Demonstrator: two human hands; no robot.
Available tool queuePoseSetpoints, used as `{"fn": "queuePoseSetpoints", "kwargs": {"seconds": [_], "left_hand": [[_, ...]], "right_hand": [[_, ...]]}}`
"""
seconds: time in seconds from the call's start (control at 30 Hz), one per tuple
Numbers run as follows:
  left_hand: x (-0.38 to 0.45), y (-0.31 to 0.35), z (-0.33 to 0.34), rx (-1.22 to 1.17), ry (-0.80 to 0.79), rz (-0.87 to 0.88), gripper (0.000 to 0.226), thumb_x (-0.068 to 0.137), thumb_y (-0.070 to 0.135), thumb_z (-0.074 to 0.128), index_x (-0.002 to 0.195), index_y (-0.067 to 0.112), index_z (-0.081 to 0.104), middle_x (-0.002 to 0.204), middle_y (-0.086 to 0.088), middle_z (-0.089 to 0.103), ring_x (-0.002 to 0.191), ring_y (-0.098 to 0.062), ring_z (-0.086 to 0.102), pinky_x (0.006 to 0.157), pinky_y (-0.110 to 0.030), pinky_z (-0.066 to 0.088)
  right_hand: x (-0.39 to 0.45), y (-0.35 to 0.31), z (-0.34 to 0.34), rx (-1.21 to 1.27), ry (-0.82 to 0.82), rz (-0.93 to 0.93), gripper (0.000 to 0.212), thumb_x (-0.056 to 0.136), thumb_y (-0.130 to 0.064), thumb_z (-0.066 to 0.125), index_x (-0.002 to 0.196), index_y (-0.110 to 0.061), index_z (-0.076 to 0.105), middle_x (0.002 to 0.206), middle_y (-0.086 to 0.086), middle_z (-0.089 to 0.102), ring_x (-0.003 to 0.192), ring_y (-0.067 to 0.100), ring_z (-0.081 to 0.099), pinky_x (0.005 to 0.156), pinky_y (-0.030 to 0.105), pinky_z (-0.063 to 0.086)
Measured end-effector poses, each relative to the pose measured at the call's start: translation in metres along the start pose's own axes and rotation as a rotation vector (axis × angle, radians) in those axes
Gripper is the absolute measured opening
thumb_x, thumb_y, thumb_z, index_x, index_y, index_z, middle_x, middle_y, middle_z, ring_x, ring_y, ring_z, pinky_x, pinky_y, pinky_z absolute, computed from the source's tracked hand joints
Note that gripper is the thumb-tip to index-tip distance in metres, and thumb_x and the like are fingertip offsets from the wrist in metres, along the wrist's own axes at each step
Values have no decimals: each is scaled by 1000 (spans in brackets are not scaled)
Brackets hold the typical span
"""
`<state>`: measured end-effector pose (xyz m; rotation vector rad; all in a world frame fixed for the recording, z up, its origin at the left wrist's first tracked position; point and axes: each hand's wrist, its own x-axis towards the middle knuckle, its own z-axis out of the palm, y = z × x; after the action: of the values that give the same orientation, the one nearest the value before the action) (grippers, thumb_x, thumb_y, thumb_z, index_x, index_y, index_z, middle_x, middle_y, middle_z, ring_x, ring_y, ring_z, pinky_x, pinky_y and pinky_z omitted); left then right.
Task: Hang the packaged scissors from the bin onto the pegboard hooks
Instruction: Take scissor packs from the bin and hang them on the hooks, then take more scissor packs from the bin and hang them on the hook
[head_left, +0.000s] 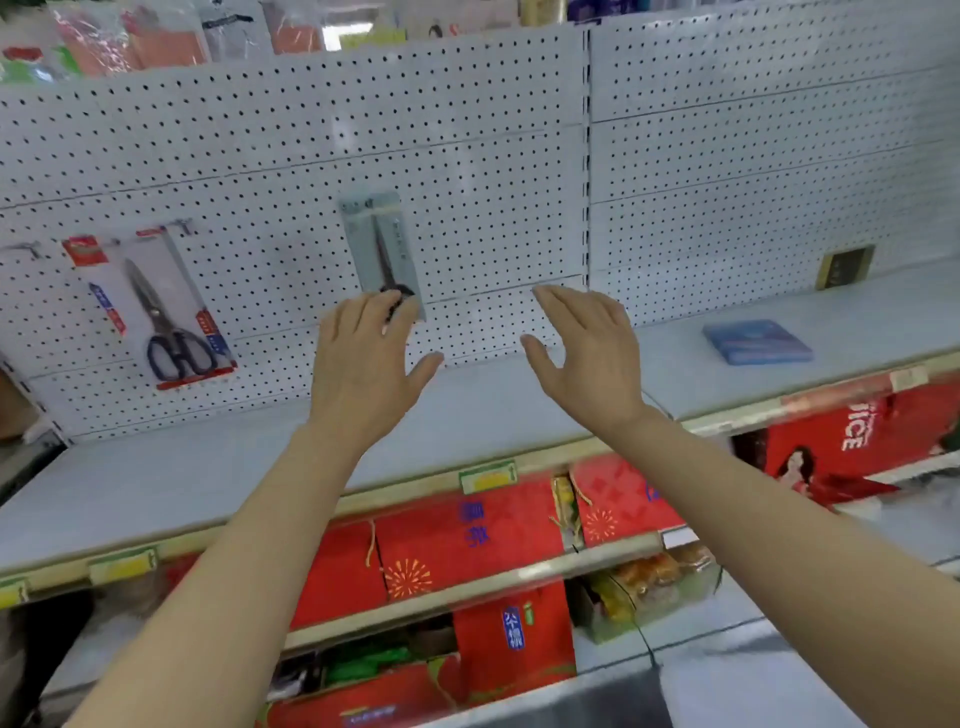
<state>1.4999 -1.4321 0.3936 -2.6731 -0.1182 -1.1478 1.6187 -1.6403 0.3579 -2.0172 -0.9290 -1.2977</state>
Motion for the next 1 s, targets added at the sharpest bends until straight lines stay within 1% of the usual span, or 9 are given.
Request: {"fn": "queuePoseSetpoints", "kwargs": {"seconds": [0.1,0.33,0.53,0.63,0.73,0.83,0.9,0.97,1.0], "left_hand": [[-40,52,-1,-22,-62,-9,62,88,51,46,131,8,56,131,-13,57,119,-36,49,102,-48,32],[-120,182,24,-155,-312,14,57,86,44,61,132,10,55,134,-14,55,123,-37,48,104,-49,32],[-170,272,68,-289,-467,127,54,82,41,65,127,11,59,128,-11,58,118,-34,51,100,-45,36],[-196,311,94,-352,-503,200,55,80,41,68,125,11,60,124,-10,60,113,-34,53,98,-43,37],[-230,352,117,-401,-602,271,59,78,41,70,127,9,60,128,-10,59,115,-33,53,97,-43,39],[-267,392,134,-432,-765,293,59,81,44,68,127,9,60,130,-12,59,117,-34,54,100,-45,42],[-301,423,144,-492,-844,327,55,80,48,65,119,9,66,121,-11,64,109,-32,61,95,-44,47],[-345,457,148,-573,-954,393,57,80,54,51,114,11,67,112,-8,67,98,-30,64,87,-39,51],[-367,473,149,-602,-1036,433,61,81,56,47,117,11,64,112,-7,66,97,-30,63,86,-39,50]], "right_hand": [[-48,17,-46,-36,-64,-17,42,86,-28,63,120,-4,65,118,8,67,103,27,63,100,40,39],[-171,69,-128,-152,-256,75,39,83,-28,60,115,-6,67,109,7,70,94,27,65,93,41,45],[-275,125,-174,-289,-392,201,35,85,-25,60,113,-5,67,106,8,70,93,29,66,91,43,47],[-335,150,-196,-382,-493,269,37,85,-25,60,115,-5,67,107,10,70,93,31,66,91,44,47],[-393,166,-216,-449,-593,360,38,81,-23,64,114,-4,68,105,11,71,91,32,67,90,44,48],[-446,176,-231,-471,-647,434,37,78,-20,63,110,-2,70,101,12,72,85,33,68,87,44,49],[-475,183,-236,-477,-678,463,35,81,-20,58,108,-2,71,100,11,72,84,33,69,86,43,50],[-504,190,-237,-466,-725,489,37,82,-21,51,107,-2,71,101,10,73,83,32,69,86,43,51],[-516,193,-236,-455,-741,500,37,82,-20,51,106,-2,71,100,10,73,83,32,69,86,43,52]]}}
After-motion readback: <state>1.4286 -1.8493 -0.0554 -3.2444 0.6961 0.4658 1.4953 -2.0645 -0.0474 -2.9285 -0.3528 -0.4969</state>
